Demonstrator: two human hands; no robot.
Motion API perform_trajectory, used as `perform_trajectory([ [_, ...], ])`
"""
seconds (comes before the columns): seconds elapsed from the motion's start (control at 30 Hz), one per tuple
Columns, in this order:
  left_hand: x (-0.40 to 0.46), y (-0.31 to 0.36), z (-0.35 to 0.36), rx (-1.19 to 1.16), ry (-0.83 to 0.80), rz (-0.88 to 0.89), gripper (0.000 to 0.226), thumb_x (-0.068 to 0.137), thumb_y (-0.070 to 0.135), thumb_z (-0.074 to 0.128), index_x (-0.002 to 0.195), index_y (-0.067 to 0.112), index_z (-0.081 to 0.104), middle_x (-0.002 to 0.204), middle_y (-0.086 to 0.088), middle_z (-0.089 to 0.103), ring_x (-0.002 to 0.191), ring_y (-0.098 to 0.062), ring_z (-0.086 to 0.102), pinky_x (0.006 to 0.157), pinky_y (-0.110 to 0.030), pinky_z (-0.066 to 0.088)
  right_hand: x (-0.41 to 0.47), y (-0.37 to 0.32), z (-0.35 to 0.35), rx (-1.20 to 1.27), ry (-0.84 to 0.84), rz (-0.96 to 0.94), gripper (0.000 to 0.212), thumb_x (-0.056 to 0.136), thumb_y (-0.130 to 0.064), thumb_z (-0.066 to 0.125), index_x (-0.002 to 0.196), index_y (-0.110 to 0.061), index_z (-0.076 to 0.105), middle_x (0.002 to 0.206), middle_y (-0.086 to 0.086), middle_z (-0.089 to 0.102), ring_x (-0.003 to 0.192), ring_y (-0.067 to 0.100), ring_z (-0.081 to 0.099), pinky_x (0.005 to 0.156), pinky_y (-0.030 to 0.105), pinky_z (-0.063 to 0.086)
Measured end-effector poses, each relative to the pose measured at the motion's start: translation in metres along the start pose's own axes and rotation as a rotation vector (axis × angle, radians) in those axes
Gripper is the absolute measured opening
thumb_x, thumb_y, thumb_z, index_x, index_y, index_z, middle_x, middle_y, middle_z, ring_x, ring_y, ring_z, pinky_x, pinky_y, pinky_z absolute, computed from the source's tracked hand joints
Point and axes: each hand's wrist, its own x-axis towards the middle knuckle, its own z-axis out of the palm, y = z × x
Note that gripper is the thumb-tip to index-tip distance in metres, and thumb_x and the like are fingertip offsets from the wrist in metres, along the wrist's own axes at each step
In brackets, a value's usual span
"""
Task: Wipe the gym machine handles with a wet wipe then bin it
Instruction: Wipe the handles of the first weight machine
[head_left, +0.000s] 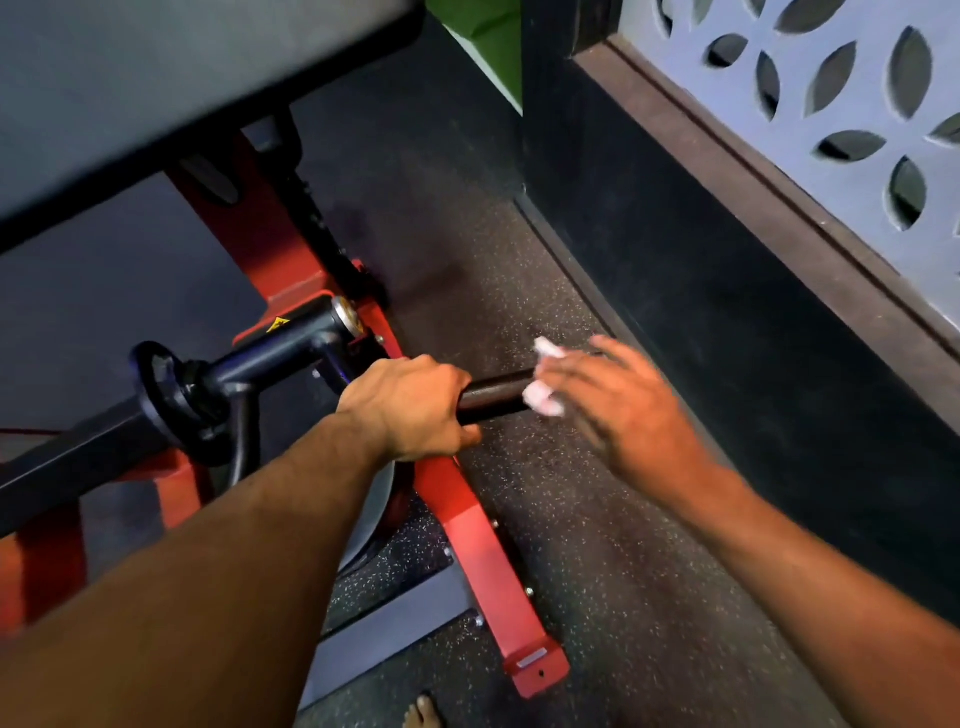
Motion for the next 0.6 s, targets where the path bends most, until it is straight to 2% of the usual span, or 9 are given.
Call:
perform_trajectory([
  [0.07, 0.000, 0.000, -0.001, -0.007, -0.016, -0.007, 0.030, 0.077, 0.059, 0.061, 0.087, 0.031, 0.055, 0.081, 0.007, 0.063, 0.087, -0.026, 0.068, 0.069, -0.031, 0.041, 0.003, 0.009, -0.008, -0.017, -0.023, 0.151, 0.027, 0.102, -0.025, 0.057, 0.124, -0.016, 0.069, 0.125, -0.001, 0.070, 0.118, 0.015, 0.064, 0.116, 0.045, 0.035],
  [0.17, 0.000, 0.000, -0.002, -0.010, -0.013, -0.008, 0.029, 0.078, 0.058, 0.062, 0.086, 0.032, 0.054, 0.086, 0.005, 0.067, 0.087, -0.027, 0.068, 0.069, -0.031, 0.041, 0.019, -0.013, 0.003, -0.026, -0.052, 0.293, 0.028, 0.105, -0.030, 0.048, 0.116, -0.017, 0.070, 0.112, 0.000, 0.072, 0.108, 0.017, 0.066, 0.115, 0.045, 0.035],
  [0.27, 0.001, 0.001, 0.000, 0.022, 0.021, 0.003, 0.031, 0.080, 0.059, 0.061, 0.091, 0.030, 0.058, 0.094, 0.001, 0.072, 0.093, -0.030, 0.069, 0.070, -0.031, 0.041, 0.033, -0.047, 0.024, -0.042, -0.089, 0.266, 0.033, 0.105, -0.030, 0.041, 0.117, -0.014, 0.068, 0.108, 0.003, 0.070, 0.107, 0.020, 0.064, 0.117, 0.040, 0.029],
  [0.37, 0.000, 0.002, 0.000, 0.059, 0.048, 0.020, 0.038, 0.082, 0.059, 0.059, 0.100, 0.026, 0.064, 0.101, -0.003, 0.073, 0.098, -0.033, 0.069, 0.071, -0.033, 0.040, 0.027, -0.060, 0.034, -0.032, -0.067, 0.126, 0.037, 0.101, -0.023, 0.050, 0.133, -0.007, 0.061, 0.131, 0.009, 0.064, 0.127, 0.025, 0.055, 0.121, 0.043, 0.026],
  [0.43, 0.000, 0.001, 0.000, 0.051, 0.039, 0.028, 0.034, 0.082, 0.059, 0.059, 0.097, 0.028, 0.063, 0.100, -0.001, 0.073, 0.097, -0.032, 0.069, 0.070, -0.033, 0.040, 0.016, -0.051, 0.029, -0.056, -0.069, 0.055, 0.041, 0.100, -0.018, 0.056, 0.140, -0.010, 0.056, 0.143, 0.007, 0.057, 0.136, 0.023, 0.049, 0.123, 0.045, 0.023],
  [0.5, 0.001, 0.000, -0.001, 0.035, 0.019, 0.023, 0.032, 0.080, 0.060, 0.060, 0.089, 0.029, 0.058, 0.095, 0.000, 0.071, 0.094, -0.031, 0.069, 0.069, -0.032, 0.040, 0.006, -0.034, 0.023, -0.098, -0.021, 0.080, 0.038, 0.102, -0.021, 0.056, 0.139, -0.012, 0.058, 0.142, 0.004, 0.058, 0.136, 0.022, 0.049, 0.122, 0.047, 0.022],
  [0.6, 0.000, -0.001, 0.000, 0.021, 0.008, 0.016, 0.039, 0.079, 0.068, 0.058, 0.084, 0.030, 0.052, 0.087, 0.000, 0.066, 0.093, -0.031, 0.068, 0.069, -0.032, 0.041, 0.002, -0.017, 0.011, -0.096, 0.044, 0.242, 0.034, 0.104, -0.029, 0.049, 0.129, -0.012, 0.064, 0.129, 0.002, 0.066, 0.133, 0.026, 0.049, 0.122, 0.048, 0.023],
])
